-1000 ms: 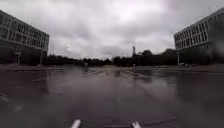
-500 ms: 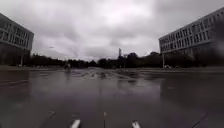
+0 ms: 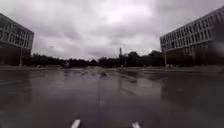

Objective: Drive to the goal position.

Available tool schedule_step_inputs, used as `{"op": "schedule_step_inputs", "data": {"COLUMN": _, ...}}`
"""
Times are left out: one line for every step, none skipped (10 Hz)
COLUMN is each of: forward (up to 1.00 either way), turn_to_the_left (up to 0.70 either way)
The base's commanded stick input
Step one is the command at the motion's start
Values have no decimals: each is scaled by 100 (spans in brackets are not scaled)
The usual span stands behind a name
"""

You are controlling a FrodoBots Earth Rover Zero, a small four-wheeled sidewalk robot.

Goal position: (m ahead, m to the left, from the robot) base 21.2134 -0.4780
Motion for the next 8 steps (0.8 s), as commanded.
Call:
{"op": "schedule_step_inputs", "data": {"forward": 100, "turn_to_the_left": 0}}
{"op": "schedule_step_inputs", "data": {"forward": 100, "turn_to_the_left": 0}}
{"op": "schedule_step_inputs", "data": {"forward": 100, "turn_to_the_left": 0}}
{"op": "schedule_step_inputs", "data": {"forward": 100, "turn_to_the_left": 0}}
{"op": "schedule_step_inputs", "data": {"forward": 100, "turn_to_the_left": 0}}
{"op": "schedule_step_inputs", "data": {"forward": 100, "turn_to_the_left": -4}}
{"op": "schedule_step_inputs", "data": {"forward": 100, "turn_to_the_left": -24}}
{"op": "schedule_step_inputs", "data": {"forward": 100, "turn_to_the_left": -39}}
